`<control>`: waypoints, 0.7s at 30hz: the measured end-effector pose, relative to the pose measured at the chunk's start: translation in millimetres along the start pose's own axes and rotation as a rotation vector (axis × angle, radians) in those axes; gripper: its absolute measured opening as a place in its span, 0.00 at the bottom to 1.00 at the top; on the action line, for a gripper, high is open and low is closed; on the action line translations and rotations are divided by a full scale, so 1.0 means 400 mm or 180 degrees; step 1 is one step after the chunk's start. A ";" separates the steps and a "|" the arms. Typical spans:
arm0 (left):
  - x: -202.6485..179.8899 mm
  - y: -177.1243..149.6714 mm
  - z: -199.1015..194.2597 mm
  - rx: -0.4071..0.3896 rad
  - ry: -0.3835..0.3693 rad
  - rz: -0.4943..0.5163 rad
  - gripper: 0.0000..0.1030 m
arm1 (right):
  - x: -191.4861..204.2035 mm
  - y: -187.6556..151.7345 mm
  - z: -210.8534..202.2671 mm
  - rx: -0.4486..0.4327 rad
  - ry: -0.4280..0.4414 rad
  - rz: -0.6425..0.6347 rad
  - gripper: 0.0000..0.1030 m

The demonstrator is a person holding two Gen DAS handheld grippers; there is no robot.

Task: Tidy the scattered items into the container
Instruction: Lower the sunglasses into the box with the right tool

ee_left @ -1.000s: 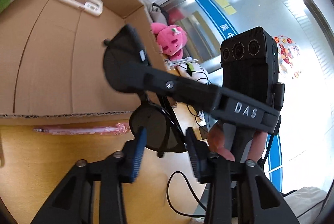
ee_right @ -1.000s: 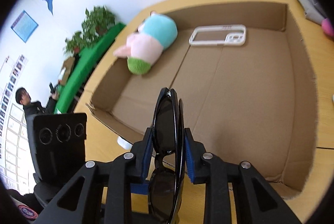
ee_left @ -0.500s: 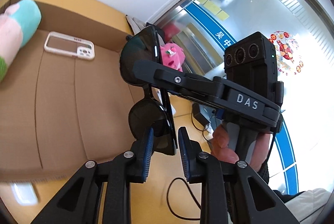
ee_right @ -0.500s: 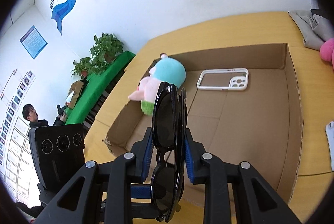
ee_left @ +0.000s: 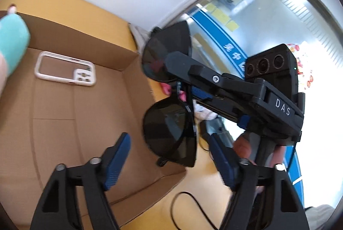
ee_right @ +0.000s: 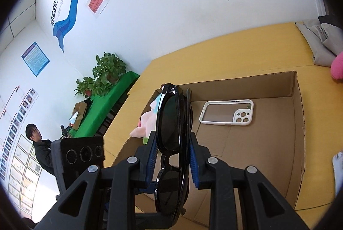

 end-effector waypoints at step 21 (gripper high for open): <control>0.066 0.078 0.101 0.0500 0.0565 0.0116 0.57 | -0.183 0.018 0.086 0.0170 0.0281 0.0500 0.25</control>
Point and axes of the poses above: each gripper's, at about its wrist camera, not at the fingertips, and z roughly the way its jaws point, x to its left, y to its top, the point moved 1 cm from there along z, roughly the way its jaws point, and after that the axes turned 7 degrees about y, right-handed, at the moved point
